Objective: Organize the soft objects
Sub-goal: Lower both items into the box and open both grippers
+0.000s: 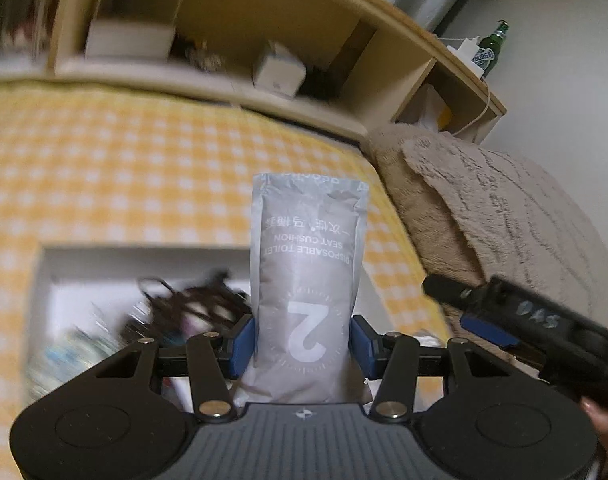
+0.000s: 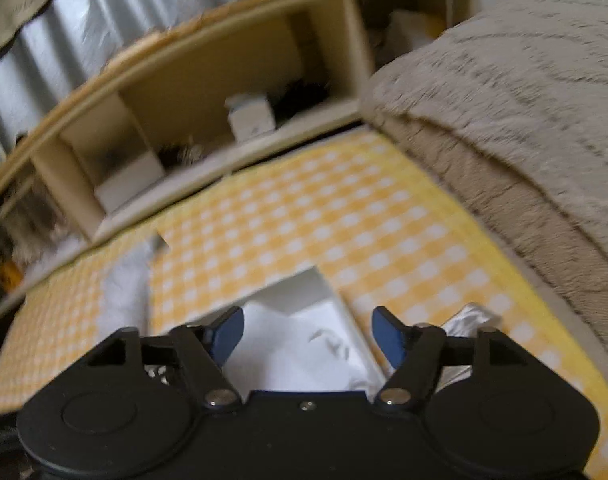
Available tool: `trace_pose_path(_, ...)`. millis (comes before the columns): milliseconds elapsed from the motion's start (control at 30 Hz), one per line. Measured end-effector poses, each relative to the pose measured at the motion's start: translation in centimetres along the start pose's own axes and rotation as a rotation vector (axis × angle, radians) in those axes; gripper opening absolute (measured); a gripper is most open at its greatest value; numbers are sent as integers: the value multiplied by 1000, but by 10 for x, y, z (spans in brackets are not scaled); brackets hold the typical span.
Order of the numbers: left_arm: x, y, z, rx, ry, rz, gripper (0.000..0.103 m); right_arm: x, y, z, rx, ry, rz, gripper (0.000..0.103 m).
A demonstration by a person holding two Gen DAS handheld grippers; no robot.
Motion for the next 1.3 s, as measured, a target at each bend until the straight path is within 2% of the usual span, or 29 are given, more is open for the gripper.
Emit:
trace_pose_path(100, 13, -11, -16, -38, -44, 69, 54, 9, 9, 16, 55, -17, -21, 75)
trace_pose_path(167, 24, -17, -28, -58, -84, 124, 68, 11, 13, 23, 78, -15, -18, 77)
trace_pose_path(200, 28, -20, -34, -63, -105, 167, 83, 12, 13, 25, 84, -16, -15, 77)
trace_pose_path(233, 30, -23, -38, -68, -114, 211, 87, 14, 13, 26, 86, -18, -10, 77)
trace_pose_path(333, 31, -29, -48, -89, -101, 269, 87, 18, 11, 20, 72, -23, 4, 78)
trace_pose_path(500, 26, -25, -41, -72, -36, 193, 88, 25, 6, 17, 56, -29, 15, 78)
trace_pose_path(833, 16, -29, -12, -63, 20, 91, 89, 27, -7, 30, 20, -55, 83, 78)
trace_pose_path(1067, 12, -38, 13, -54, 35, 37, 89, 10, -15, 45, 10, -37, 117, 78)
trace_pose_path(1300, 8, -24, 57, 15, 72, -24, 89, -14, -17, 72, 34, -7, 148, 79)
Point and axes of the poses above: each gripper's, at about its wrist camera, not at the fingertips, and z roughly against the way its jaws point, x to its right, y to its top, the point moved 9 cm from there along -z, roughly the way its jaws point, and after that the axes turned 1 degree about -y, right-handed, at the moved point
